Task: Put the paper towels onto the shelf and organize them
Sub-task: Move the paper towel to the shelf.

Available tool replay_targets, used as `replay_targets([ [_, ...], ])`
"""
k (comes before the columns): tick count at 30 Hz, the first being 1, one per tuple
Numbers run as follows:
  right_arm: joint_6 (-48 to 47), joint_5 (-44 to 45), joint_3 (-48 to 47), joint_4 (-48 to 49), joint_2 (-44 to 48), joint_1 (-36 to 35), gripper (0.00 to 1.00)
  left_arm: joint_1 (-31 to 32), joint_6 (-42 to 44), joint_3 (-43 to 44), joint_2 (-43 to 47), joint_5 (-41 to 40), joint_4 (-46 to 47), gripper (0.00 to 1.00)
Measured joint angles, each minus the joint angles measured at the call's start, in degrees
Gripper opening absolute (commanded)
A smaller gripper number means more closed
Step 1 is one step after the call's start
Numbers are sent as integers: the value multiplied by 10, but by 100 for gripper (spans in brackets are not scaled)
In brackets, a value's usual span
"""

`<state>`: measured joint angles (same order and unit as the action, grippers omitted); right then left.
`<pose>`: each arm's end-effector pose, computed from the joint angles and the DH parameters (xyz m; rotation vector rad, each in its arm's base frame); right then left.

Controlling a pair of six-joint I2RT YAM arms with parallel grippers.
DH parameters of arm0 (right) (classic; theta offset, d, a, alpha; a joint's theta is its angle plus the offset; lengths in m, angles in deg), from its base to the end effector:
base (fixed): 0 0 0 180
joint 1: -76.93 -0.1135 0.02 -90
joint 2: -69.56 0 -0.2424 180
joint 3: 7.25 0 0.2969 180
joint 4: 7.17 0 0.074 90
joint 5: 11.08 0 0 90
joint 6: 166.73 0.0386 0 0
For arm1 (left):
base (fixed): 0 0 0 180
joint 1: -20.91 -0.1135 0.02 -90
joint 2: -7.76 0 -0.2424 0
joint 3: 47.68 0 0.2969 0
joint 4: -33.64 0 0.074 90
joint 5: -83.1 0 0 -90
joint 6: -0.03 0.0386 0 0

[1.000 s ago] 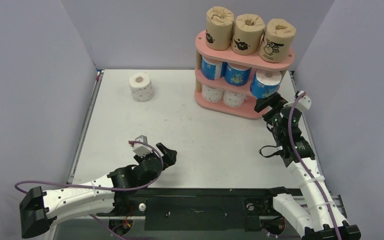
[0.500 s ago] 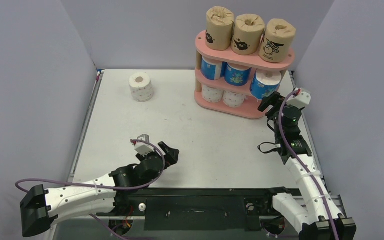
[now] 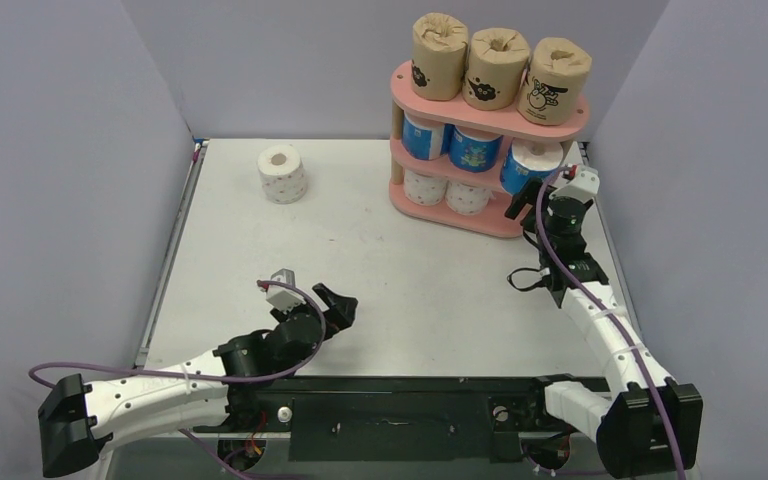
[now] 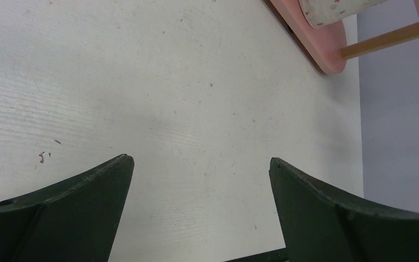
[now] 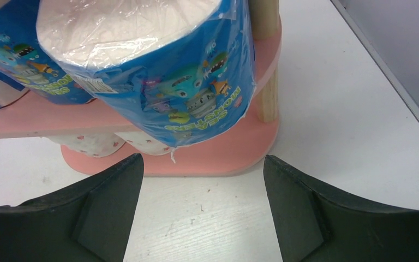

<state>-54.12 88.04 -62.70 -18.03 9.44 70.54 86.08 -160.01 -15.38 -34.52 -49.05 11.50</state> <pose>0.3020 0.0277 0.2695 0.3700 1.8059 0.2081 0.1159 -0.1888 0.1706 -0.5126 1.9874 -0.7315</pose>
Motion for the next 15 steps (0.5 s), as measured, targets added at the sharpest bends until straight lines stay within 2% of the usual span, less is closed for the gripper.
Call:
replay_targets([
  [15,-12,0,-42,38,-85,1,68,0,-7,-13,22,-2,-9,95],
])
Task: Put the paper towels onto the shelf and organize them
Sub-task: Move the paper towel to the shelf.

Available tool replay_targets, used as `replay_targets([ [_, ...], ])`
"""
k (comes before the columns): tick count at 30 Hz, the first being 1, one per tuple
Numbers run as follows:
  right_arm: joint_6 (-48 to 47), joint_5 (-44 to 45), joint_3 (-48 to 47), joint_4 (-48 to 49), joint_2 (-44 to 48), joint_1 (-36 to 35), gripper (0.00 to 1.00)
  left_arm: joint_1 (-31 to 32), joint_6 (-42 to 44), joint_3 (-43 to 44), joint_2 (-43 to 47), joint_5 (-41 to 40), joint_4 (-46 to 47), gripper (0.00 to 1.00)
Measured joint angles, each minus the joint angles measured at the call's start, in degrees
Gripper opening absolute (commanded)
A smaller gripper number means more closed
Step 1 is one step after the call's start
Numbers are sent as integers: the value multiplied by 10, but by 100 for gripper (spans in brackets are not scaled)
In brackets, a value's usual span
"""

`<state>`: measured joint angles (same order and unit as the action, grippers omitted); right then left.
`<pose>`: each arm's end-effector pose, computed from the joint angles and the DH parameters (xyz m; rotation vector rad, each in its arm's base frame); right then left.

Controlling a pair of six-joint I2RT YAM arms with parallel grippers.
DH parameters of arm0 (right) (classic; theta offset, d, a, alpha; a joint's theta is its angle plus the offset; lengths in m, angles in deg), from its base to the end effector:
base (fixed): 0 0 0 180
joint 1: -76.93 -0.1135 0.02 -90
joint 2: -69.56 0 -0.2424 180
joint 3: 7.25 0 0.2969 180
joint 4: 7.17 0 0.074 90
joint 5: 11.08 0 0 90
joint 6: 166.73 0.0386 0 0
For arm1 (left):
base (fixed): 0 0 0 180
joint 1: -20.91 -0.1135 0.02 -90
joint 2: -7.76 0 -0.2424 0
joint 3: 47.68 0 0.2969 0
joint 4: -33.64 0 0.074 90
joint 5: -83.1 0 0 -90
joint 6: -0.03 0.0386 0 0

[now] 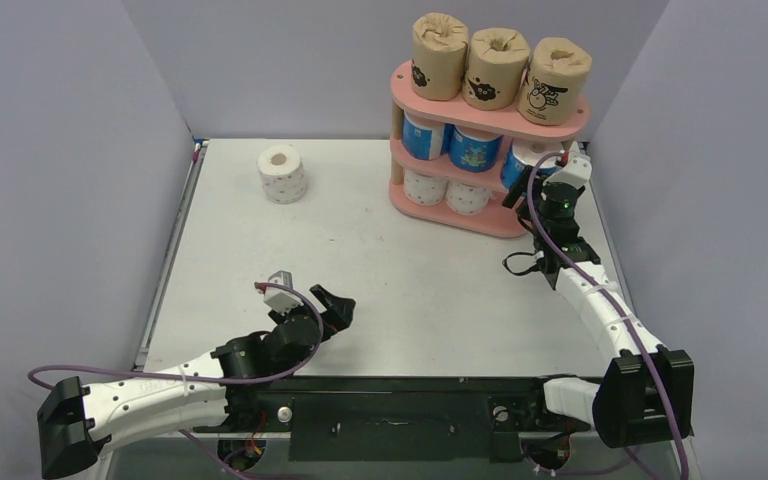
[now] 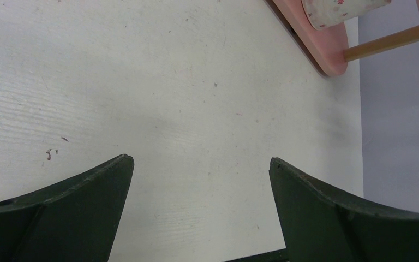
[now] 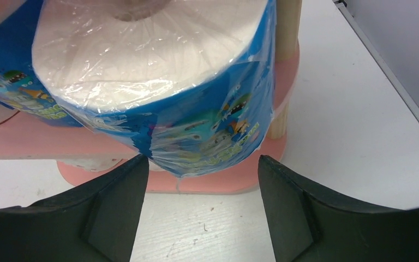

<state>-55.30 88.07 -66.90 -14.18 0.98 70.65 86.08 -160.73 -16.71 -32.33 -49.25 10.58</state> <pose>0.3313 0.0303 0.2623 0.3539 1.8154 0.1901 0.1137 -0.1837 0.1679 -0.5268 1.9839 -0.7358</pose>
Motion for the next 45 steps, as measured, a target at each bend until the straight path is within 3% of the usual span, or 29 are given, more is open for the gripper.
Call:
replay_targets([
  [6,0,0,-15,8,-24,0,62,0,-2,0,-1,-3,0,95],
  [19,2,-7,-44,13,-58,0,62,0,-6,0,-10,-5,-3,95],
  [26,24,-17,-21,13,13,9,61,0,-6,0,-13,-5,-4,95],
  [28,34,-20,-8,14,47,21,57,0,-6,0,-13,-5,-4,95],
  [31,59,-26,11,23,82,46,44,0,-5,0,-13,-4,-4,95],
  [35,102,-41,33,30,80,74,34,0,-5,0,-12,-4,-4,95],
  [45,162,-69,38,31,21,87,34,0,-5,0,5,-5,-5,95],
])
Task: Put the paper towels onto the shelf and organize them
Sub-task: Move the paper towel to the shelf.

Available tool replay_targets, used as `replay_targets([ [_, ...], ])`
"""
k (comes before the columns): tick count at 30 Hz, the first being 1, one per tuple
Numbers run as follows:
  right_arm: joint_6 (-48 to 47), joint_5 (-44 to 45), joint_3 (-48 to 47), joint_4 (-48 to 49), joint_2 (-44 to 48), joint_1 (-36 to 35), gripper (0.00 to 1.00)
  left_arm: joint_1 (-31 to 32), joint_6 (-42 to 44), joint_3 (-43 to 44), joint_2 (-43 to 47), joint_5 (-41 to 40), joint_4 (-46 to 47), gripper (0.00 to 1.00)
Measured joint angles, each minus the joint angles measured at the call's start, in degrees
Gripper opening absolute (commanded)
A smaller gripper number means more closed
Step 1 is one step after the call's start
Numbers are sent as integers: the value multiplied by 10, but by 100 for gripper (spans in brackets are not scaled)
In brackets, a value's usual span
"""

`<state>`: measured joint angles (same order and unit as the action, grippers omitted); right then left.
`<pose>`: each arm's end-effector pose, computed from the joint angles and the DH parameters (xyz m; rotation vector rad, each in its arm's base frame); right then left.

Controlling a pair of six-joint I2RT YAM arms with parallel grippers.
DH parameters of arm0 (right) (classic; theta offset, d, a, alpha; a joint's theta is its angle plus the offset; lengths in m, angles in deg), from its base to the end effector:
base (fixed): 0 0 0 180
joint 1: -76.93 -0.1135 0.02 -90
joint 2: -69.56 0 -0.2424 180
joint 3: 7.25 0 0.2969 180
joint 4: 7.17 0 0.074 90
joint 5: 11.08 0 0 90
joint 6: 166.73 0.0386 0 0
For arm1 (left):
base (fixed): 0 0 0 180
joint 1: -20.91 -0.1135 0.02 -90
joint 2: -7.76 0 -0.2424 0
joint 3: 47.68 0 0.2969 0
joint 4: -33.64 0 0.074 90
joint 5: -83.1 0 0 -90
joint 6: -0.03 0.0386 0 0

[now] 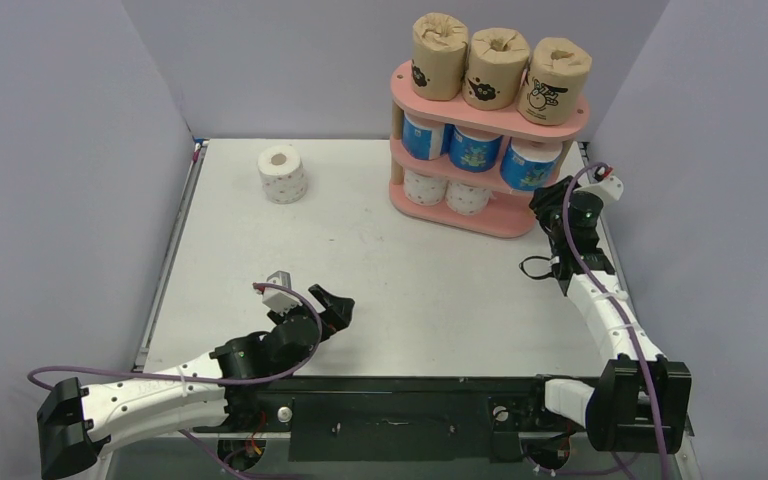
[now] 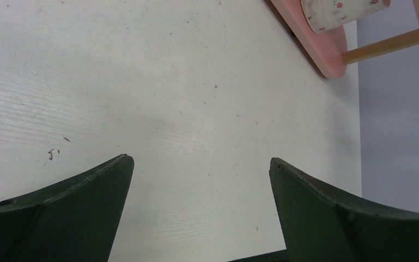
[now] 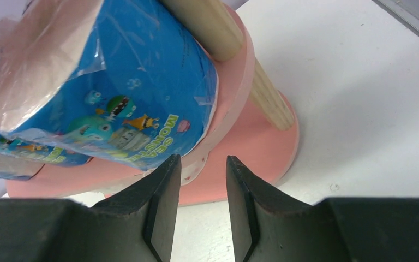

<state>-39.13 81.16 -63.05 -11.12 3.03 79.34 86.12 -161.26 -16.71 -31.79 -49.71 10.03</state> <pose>0.3237 -0.0151 0.2520 0.6573 1.7239 0.3960 0.1132 -0.1826 0.1690 -0.5392 1.9773 -0.7363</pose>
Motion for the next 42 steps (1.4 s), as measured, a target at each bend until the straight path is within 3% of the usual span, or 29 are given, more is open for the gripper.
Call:
replay_targets([
  [42,48,-8,-63,38,-97,15,37,0,5,0,-23,-5,-1,95],
])
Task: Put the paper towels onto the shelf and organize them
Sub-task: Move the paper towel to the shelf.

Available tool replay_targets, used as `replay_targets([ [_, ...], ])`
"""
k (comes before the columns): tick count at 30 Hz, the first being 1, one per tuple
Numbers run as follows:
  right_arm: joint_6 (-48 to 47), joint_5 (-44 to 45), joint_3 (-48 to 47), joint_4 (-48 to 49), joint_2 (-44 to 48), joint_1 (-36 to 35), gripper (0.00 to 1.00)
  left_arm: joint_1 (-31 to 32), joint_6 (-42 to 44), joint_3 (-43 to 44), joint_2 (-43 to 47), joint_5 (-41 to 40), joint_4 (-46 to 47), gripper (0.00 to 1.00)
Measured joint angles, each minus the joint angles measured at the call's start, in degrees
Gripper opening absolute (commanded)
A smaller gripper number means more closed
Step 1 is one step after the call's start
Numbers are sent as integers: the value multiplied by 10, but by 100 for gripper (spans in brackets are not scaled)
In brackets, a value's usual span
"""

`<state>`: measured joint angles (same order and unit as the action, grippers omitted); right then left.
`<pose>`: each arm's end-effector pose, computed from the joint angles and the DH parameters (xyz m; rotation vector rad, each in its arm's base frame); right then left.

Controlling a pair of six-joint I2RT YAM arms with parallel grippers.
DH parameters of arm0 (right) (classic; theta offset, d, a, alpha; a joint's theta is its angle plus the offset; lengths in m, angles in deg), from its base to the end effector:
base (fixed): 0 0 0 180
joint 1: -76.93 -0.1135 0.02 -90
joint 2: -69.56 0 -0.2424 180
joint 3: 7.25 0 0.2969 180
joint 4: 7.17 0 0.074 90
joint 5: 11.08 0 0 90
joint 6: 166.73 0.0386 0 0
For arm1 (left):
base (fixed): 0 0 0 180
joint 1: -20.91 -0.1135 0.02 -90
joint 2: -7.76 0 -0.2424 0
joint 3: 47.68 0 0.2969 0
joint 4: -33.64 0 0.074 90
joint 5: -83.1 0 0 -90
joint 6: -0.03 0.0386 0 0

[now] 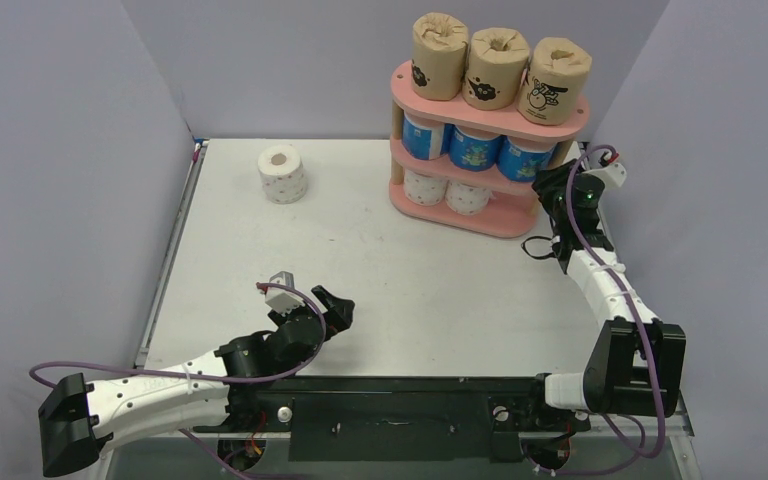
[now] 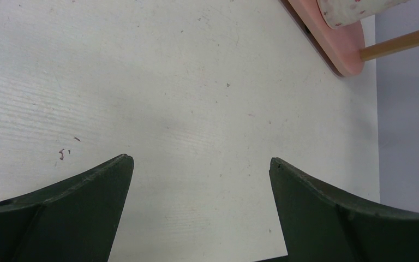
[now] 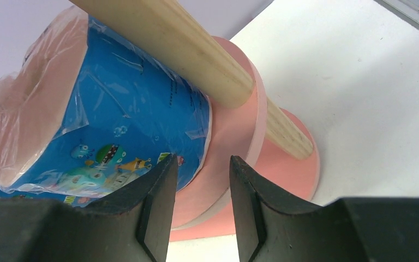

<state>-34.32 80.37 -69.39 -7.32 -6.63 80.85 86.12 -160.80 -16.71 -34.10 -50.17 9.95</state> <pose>0.3584 -0.0255 0.2492 0.7412 1.6862 0.4506 0.1142 -0.1842 0.1612 -0.5198 1.9986 -0.6845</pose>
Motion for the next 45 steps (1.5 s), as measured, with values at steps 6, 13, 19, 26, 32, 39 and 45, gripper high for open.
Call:
replay_targets([
  [6,2,0,-3,2,-8,0,37,0,0,0,0,0,0,96],
  [13,2,0,-17,3,-23,0,37,0,0,0,-1,0,0,96],
  [19,3,0,-18,4,-25,0,38,0,-1,0,-2,0,0,95],
  [26,3,0,-18,-1,-22,0,51,0,-1,0,-1,-1,-3,96],
  [32,3,0,-10,-50,43,-2,63,0,0,0,14,-14,-19,99],
  [39,2,16,54,-132,233,-45,66,-10,26,14,36,-30,-34,96],
  [45,-10,51,112,-200,340,-187,66,-71,69,59,30,-11,-37,96],
])
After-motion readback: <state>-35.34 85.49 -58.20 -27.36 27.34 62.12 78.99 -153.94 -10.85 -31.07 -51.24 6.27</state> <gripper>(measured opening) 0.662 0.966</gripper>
